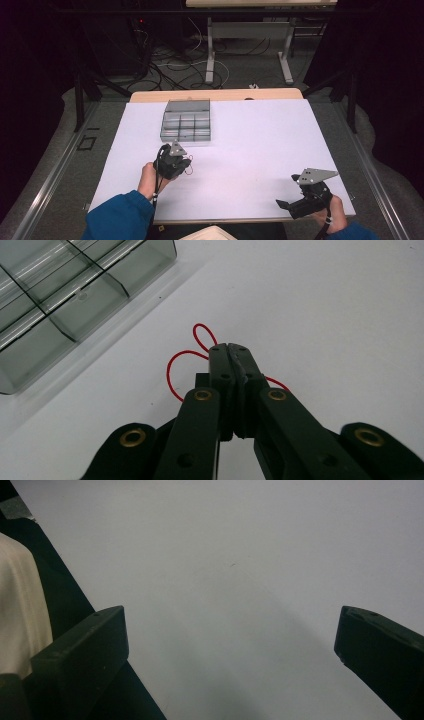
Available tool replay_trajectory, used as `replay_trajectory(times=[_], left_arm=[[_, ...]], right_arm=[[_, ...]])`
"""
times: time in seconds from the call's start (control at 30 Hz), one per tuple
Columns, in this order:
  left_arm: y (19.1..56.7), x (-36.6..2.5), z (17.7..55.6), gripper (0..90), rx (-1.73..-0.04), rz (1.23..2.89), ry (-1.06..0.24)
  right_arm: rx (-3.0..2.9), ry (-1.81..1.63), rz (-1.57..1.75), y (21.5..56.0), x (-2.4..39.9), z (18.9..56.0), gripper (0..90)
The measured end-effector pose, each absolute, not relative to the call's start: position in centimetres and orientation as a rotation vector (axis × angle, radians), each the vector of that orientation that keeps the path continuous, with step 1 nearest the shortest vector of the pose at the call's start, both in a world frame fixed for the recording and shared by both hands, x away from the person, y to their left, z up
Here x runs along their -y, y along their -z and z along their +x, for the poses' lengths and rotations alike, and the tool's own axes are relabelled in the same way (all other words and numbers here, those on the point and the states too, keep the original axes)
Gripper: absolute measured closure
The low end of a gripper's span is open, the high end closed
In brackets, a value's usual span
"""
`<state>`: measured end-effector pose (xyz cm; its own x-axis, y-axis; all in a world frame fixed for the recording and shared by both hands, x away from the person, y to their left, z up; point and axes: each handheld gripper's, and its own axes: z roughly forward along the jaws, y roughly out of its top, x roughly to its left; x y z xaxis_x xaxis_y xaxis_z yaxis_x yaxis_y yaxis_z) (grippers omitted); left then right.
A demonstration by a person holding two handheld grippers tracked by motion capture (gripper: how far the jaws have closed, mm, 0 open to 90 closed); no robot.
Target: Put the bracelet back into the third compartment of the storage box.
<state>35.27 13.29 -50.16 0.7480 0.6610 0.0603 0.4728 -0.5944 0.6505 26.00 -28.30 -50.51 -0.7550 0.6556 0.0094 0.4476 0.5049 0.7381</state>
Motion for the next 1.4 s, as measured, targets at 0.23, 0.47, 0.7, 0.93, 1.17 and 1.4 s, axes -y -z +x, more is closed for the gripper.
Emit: replay_trajectory(times=[0.23,0.47,0.7,0.93,1.17,1.4], left_arm=[[49.8,-13.2,35.7,90.0,-0.842,2.321,-0.396],[49.5,-13.2,36.4,90.0,-0.843,2.314,-0.409],[48.9,-13.4,37.1,90.0,-0.844,2.297,-0.438],[48.3,-13.4,38.3,90.0,-0.851,2.28,-0.437],[48.3,-13.1,38.9,90.0,-0.853,2.27,-0.426],[48.1,-12.8,39.6,90.0,-0.863,2.247,-0.412]], right_arm=[[-2.479,-1.096,0.931,50.6,28.3,26.1,0.6],[-2.475,-1.103,0.931,50.6,28.3,26.1,0.6],[-2.472,-1.096,0.934,50.6,28.2,26.0,0.7],[-2.481,-1.089,0.936,50.6,28.2,26.0,0.7],[-2.48,-1.094,0.94,50.6,28.2,26.0,0.7],[-2.48,-1.091,0.939,50.6,28.2,25.9,0.7]])
